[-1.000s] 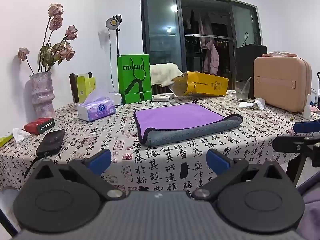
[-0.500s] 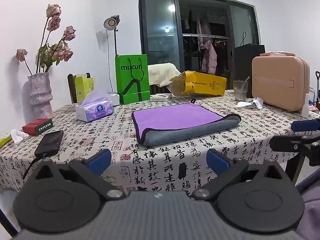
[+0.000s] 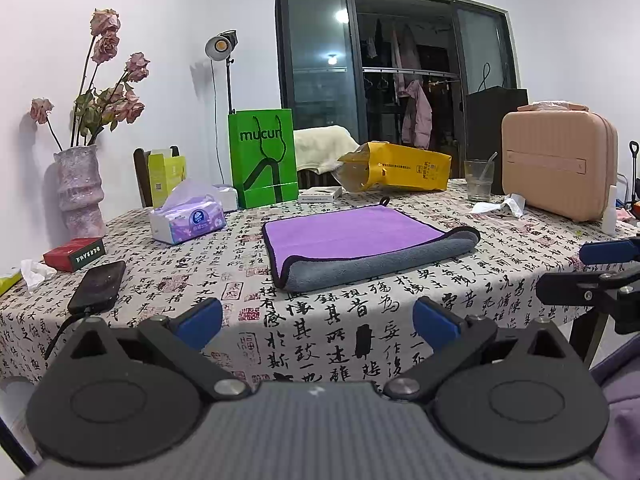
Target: Fold towel
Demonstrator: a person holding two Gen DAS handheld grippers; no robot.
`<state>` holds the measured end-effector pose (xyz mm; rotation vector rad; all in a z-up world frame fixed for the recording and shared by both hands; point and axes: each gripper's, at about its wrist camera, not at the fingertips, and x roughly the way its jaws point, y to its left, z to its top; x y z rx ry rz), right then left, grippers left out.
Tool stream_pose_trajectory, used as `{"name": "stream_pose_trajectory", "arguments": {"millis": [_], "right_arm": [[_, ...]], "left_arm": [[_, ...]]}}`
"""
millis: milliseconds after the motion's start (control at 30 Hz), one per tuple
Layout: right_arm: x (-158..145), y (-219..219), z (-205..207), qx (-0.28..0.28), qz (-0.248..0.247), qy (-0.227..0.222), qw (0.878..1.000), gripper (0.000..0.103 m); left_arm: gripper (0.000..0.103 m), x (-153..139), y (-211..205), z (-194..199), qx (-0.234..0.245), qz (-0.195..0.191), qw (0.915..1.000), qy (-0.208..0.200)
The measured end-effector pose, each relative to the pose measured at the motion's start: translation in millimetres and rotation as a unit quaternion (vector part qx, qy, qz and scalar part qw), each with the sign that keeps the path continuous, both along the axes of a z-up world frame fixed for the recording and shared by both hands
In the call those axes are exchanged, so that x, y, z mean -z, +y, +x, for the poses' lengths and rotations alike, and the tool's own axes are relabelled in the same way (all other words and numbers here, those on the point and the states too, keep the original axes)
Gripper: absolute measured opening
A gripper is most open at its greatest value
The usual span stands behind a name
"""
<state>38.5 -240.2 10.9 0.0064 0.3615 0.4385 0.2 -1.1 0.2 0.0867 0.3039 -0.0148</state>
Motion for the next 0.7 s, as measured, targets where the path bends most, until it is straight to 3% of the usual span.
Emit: {"name": "stream_pose_trajectory", "arguments": {"millis": [700], "right_arm": [[3.4, 1.4, 1.2, -0.004, 0.001, 0.007, 1.0, 0.103]], "left_arm": [[0.103, 0.1, -0.1, 0.1, 0.001, 0.001, 1.0, 0.001]]}}
